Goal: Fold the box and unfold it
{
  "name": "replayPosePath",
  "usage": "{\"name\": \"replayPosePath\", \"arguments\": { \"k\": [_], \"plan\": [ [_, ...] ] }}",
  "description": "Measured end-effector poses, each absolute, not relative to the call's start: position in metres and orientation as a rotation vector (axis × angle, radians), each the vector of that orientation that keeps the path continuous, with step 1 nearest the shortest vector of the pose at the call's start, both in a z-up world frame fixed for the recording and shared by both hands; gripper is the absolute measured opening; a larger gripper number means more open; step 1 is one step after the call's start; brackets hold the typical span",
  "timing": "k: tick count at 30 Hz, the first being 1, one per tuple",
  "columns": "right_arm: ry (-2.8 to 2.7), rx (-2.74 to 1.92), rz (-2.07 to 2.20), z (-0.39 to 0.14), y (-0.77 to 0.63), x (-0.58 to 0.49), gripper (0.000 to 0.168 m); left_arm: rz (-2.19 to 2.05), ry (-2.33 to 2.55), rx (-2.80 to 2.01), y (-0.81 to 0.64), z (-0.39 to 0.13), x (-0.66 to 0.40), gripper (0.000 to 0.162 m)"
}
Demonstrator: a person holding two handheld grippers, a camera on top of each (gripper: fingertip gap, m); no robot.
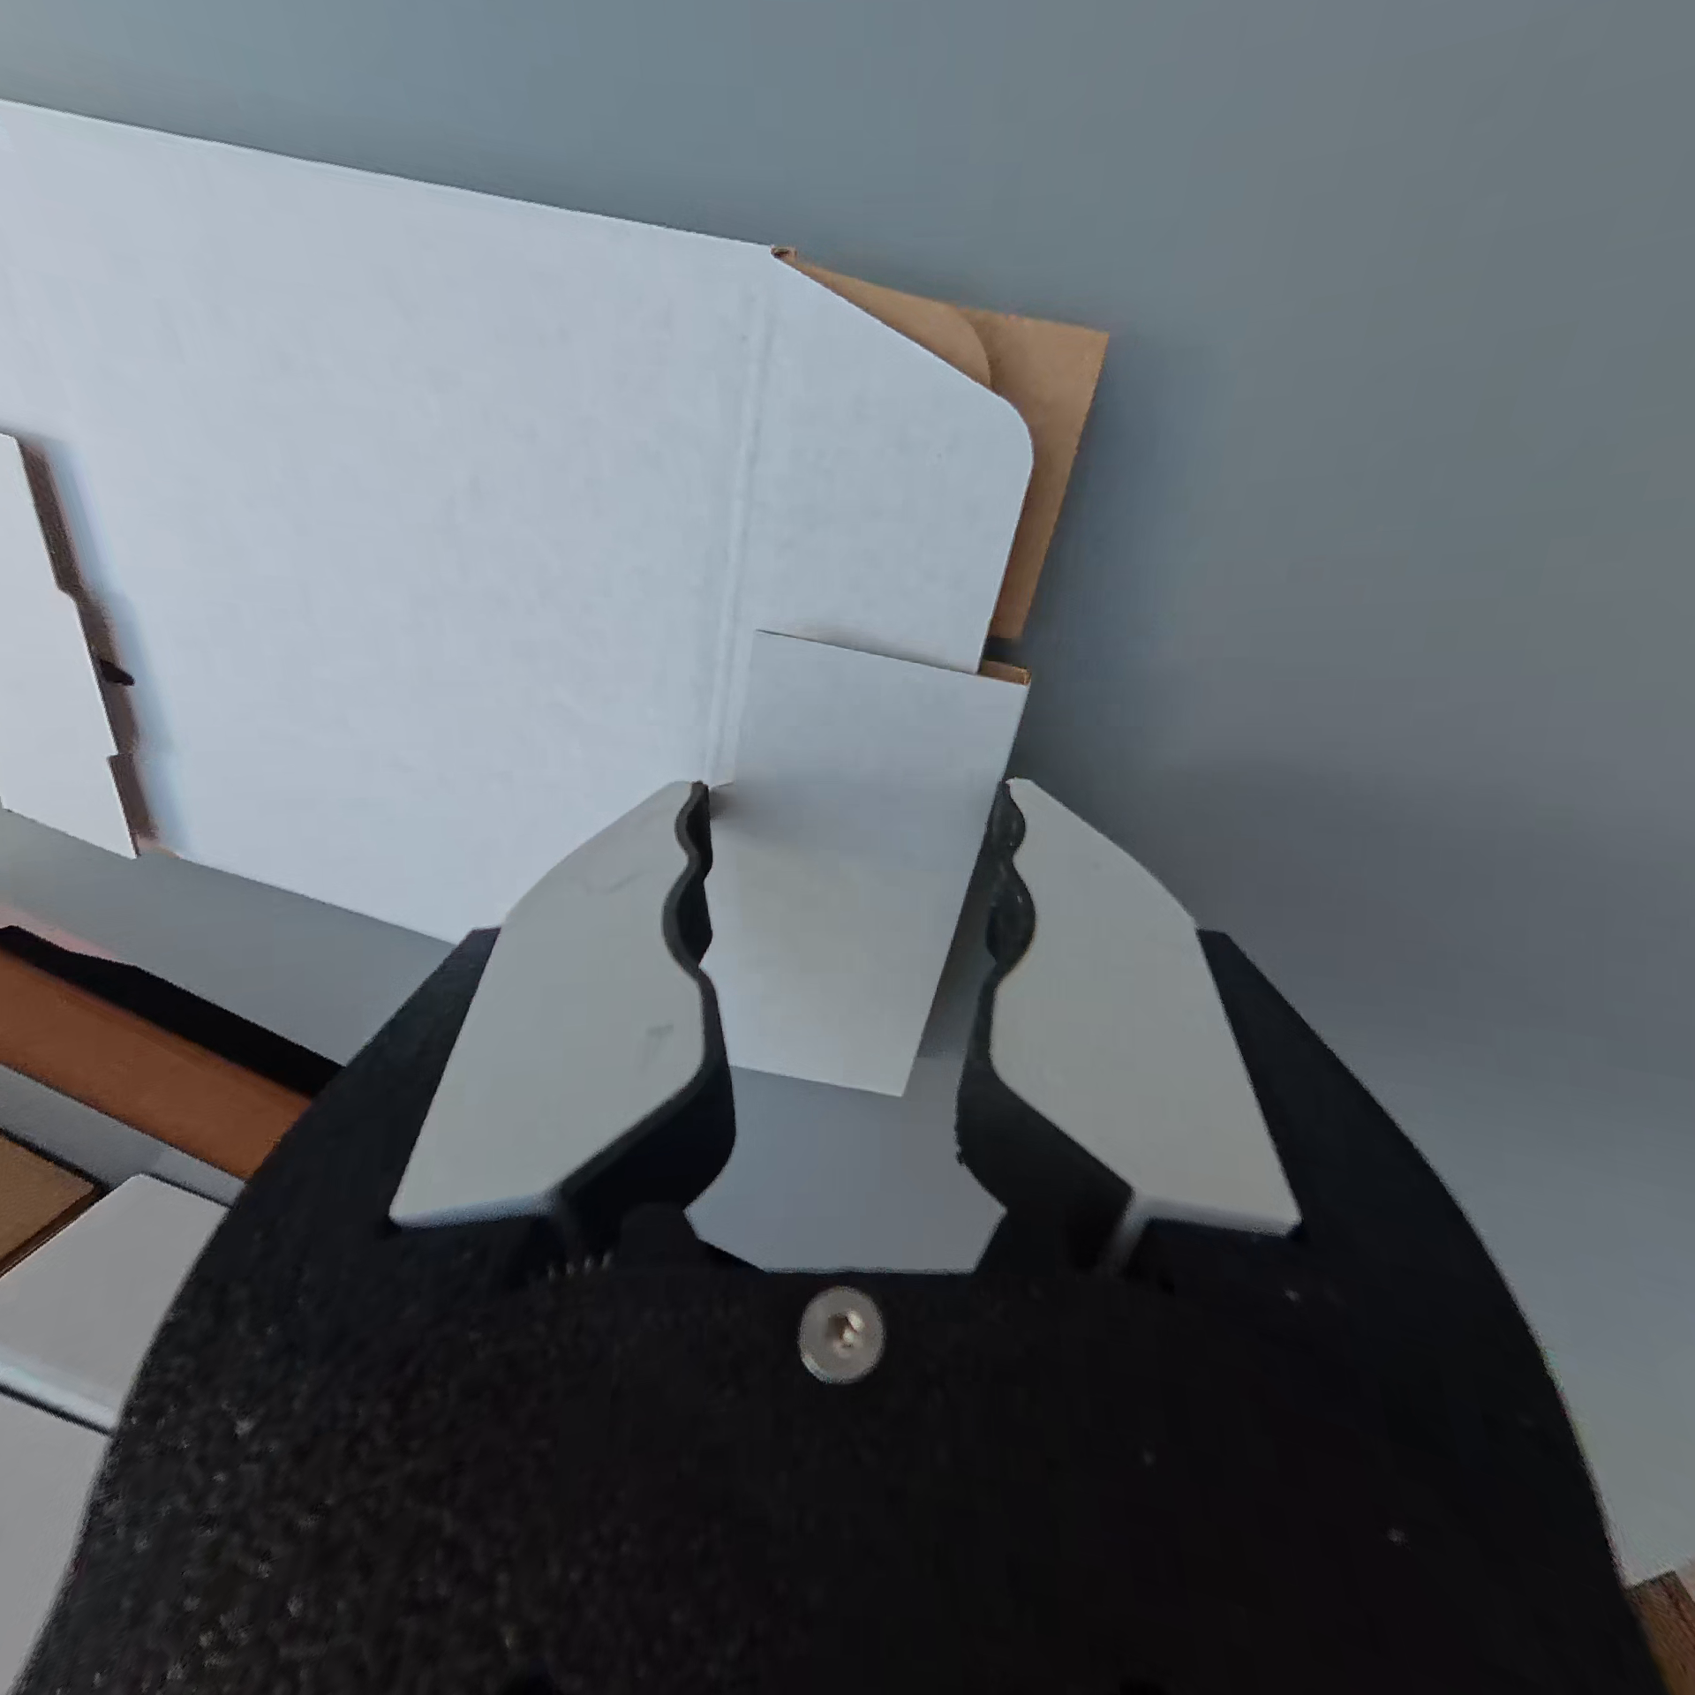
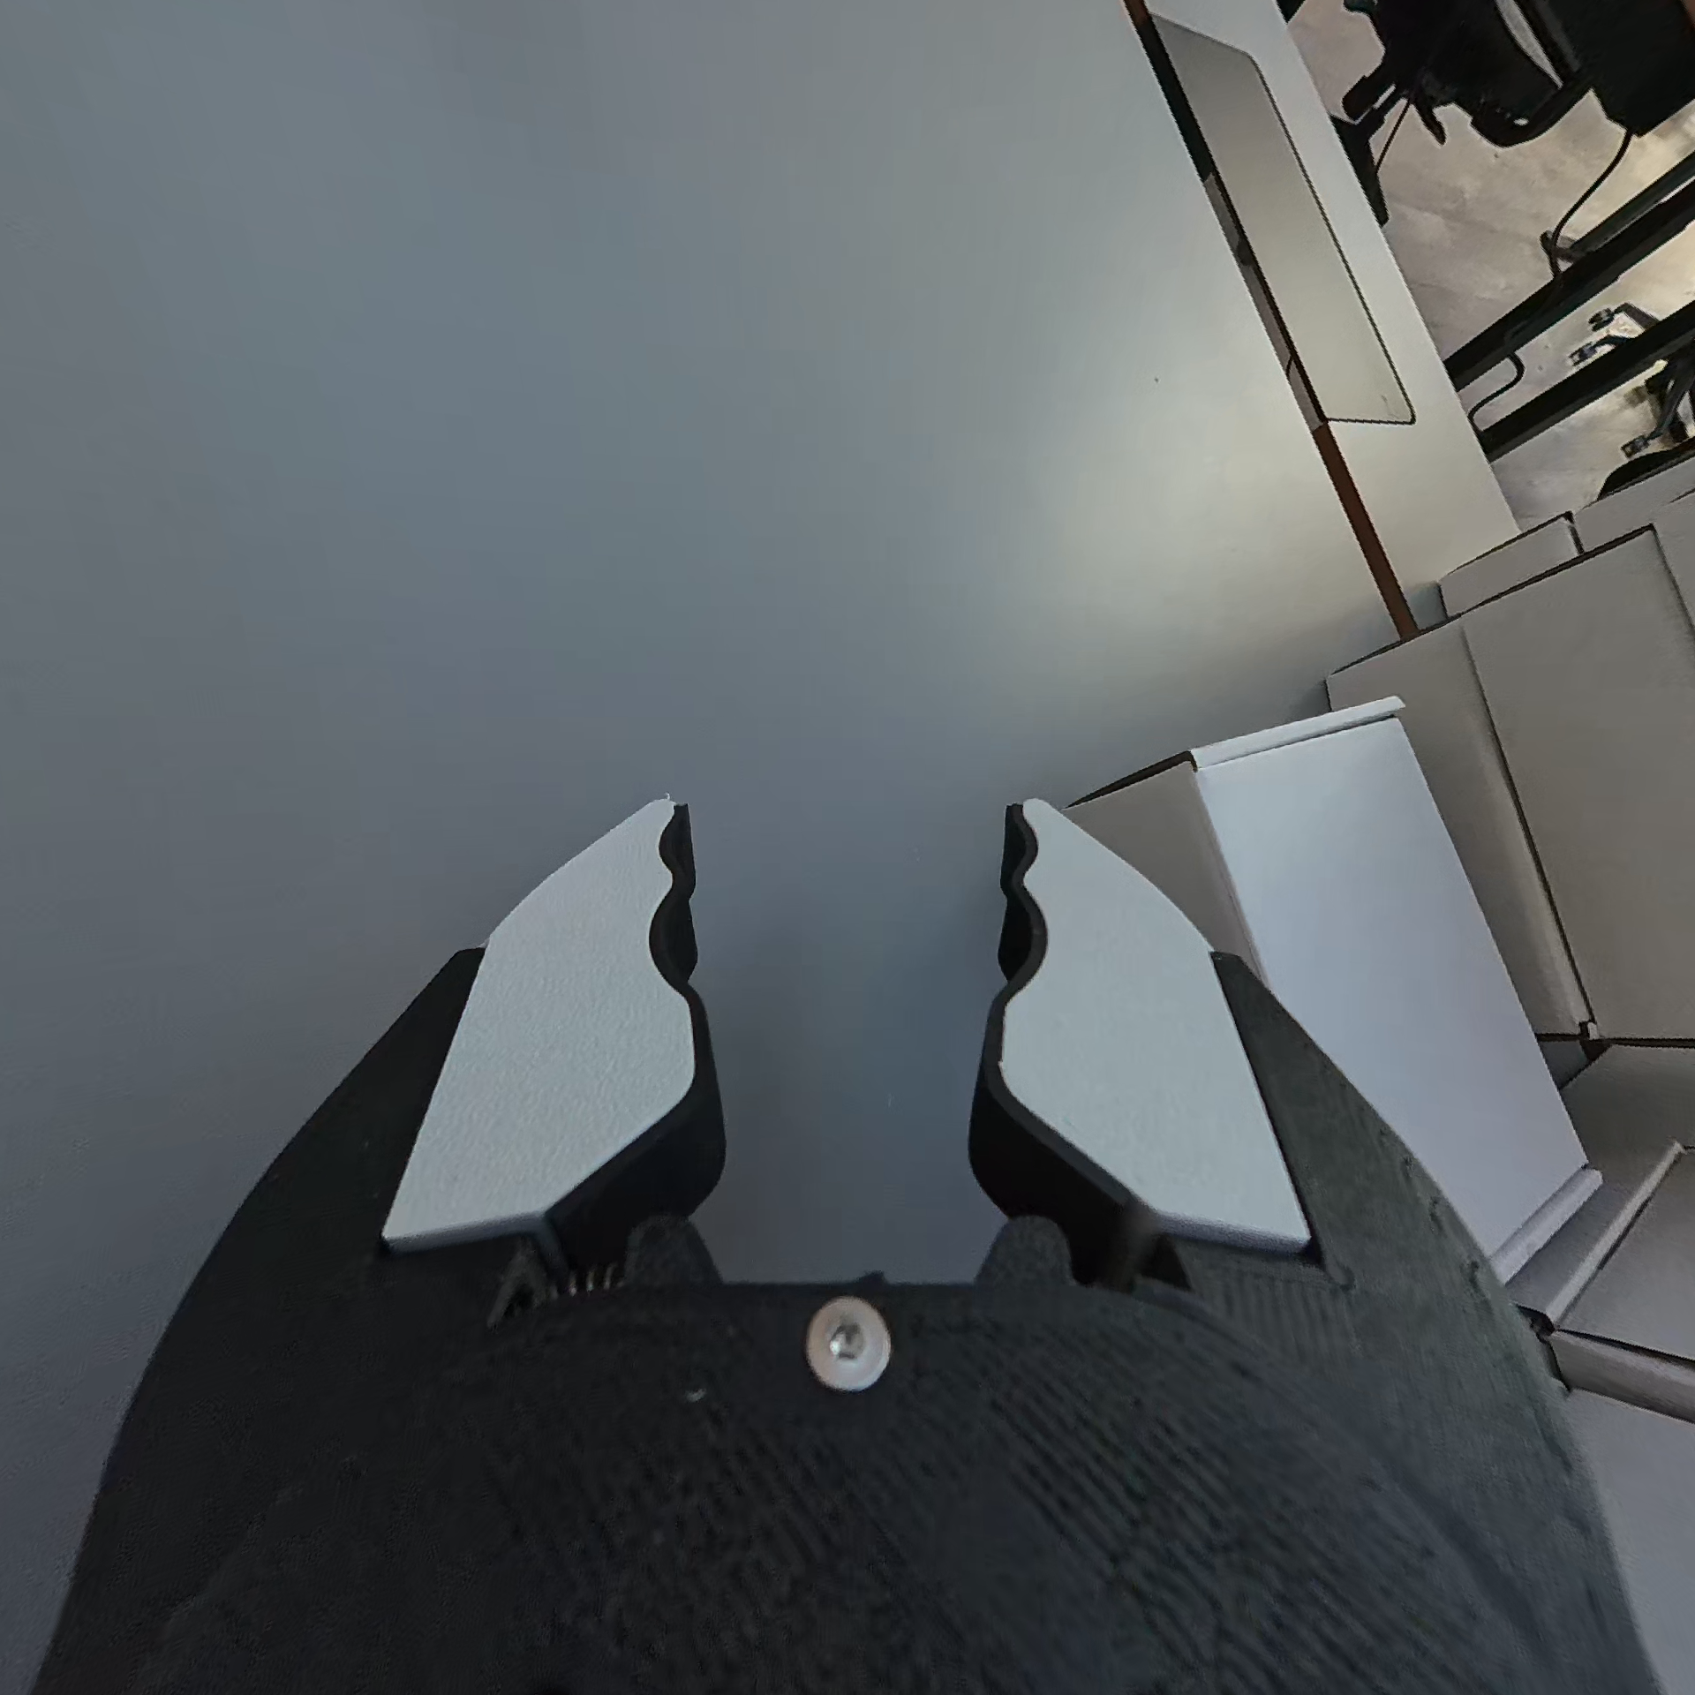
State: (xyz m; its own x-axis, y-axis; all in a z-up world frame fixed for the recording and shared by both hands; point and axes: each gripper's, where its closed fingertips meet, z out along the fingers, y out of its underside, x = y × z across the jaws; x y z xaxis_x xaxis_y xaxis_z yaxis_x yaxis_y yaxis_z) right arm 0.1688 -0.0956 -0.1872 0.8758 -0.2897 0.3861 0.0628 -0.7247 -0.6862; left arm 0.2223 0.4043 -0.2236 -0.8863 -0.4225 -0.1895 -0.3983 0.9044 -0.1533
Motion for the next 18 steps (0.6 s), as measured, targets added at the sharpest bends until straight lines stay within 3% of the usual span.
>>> {"name": "replayPosePath", "arguments": {
  "k": [1,11,14,18],
  "plan": [
    [0.163,-2.302,-0.620,-0.187,-0.094,0.169,0.065,-0.163,2.826,-0.592,0.402,-0.218,0.221,0.058],
    [0.154,-2.145,-0.655,-0.155,-0.069,0.162,0.064,-0.347,2.408,-0.346,0.302,-0.118,0.160,0.058],
    [0.134,-2.089,-0.678,-0.140,-0.053,0.157,0.063,-0.435,2.358,-0.241,0.235,-0.124,0.117,0.058],
    [0.085,-2.028,-0.652,-0.129,-0.019,0.147,0.056,-0.628,2.476,-0.159,0.153,-0.169,0.057,0.057]
  ]
}}
